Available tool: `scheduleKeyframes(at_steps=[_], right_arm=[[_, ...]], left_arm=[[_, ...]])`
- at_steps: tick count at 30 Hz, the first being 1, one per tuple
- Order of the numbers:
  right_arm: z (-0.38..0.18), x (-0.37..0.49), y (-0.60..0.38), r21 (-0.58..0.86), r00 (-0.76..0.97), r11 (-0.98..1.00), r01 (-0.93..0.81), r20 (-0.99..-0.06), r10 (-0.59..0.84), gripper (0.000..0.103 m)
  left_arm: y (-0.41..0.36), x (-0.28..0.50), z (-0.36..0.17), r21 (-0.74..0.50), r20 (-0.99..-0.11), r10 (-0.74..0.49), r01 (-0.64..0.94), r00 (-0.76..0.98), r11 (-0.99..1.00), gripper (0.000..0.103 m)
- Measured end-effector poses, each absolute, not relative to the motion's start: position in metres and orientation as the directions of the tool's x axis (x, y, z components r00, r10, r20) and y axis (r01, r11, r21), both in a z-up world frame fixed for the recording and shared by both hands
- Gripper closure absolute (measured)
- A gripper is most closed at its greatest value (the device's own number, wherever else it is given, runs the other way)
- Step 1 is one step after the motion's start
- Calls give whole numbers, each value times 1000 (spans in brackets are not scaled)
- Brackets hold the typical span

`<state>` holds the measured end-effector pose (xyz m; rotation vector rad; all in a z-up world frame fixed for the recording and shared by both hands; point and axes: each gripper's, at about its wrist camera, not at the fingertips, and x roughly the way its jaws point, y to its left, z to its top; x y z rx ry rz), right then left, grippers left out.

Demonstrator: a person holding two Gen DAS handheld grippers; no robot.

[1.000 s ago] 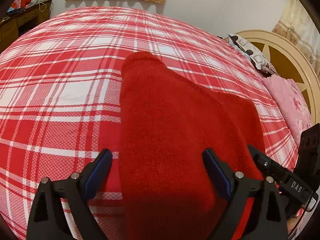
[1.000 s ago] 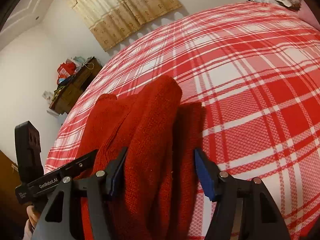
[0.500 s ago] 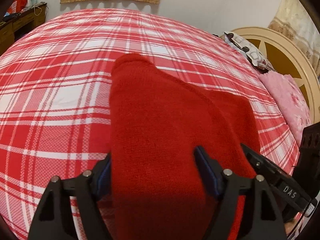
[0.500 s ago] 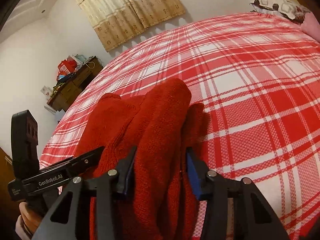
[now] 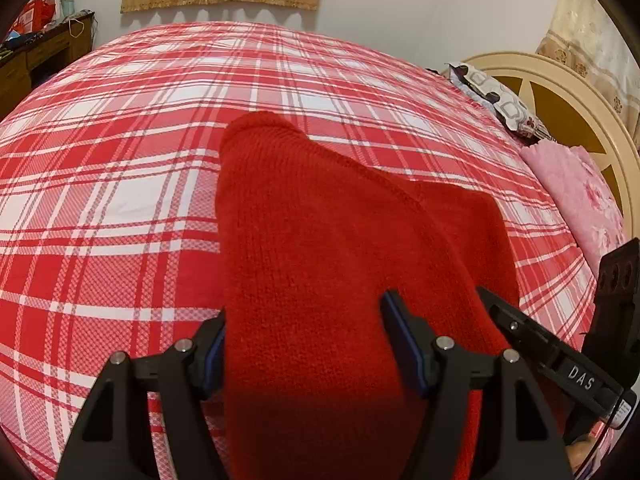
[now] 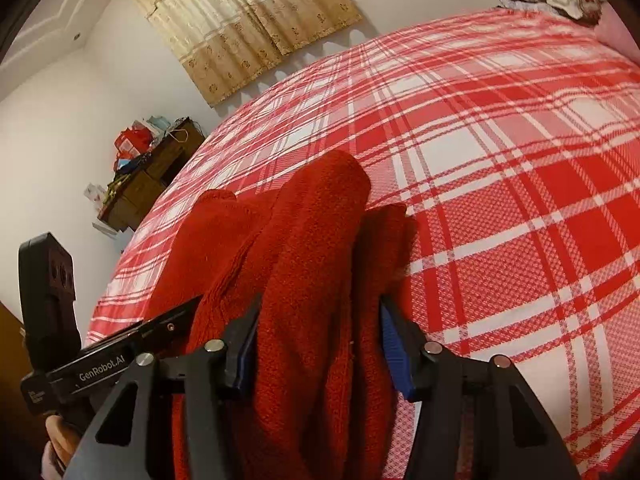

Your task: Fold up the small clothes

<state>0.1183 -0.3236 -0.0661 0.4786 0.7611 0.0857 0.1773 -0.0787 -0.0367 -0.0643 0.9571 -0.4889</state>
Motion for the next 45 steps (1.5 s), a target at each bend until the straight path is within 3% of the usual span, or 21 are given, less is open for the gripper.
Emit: scheduleKeyframes(at_steps=[4,9,15,19,25,27,31,34,40,45], right_arm=[[-61,117,-317,406,733,910,89,-645,216,59],[-56,111,-308,347,747,932,106,-646,156,65],[-46,99,-308,363,759,922,137,-636,138,70],[-36,82,-311,401,770,906,135,-618,159,71],[-51,83,-324,432,751,886,168,-638,169,72],[-54,88,-328,453,748,877,160,-635,192,68],[-65,101,-342,517,727,835,187,-644,236,43],[-69,110,-348,551,726,818,166,-630,278,43],[-67,113,-332,497,713,859,121,-646,273,63],[-51,105,-310,365,730,920,141,-667,152,69]], left_arm=[[-78,178,-36,-266,-767,-429,373,477,889,34],[-81,174,-33,-247,-761,-423,384,491,890,45],[-81,171,-27,-240,-771,-413,380,485,893,57],[-83,166,-22,-233,-790,-411,397,455,888,59],[-91,172,-29,-215,-807,-388,389,446,896,40],[-89,177,-32,-239,-810,-398,378,431,895,35],[-83,183,-38,-306,-809,-435,349,396,886,31],[-85,179,-37,-300,-803,-437,360,405,883,31],[-92,173,-35,-261,-790,-429,392,438,882,40],[-101,161,-28,-169,-774,-390,431,499,886,58]])
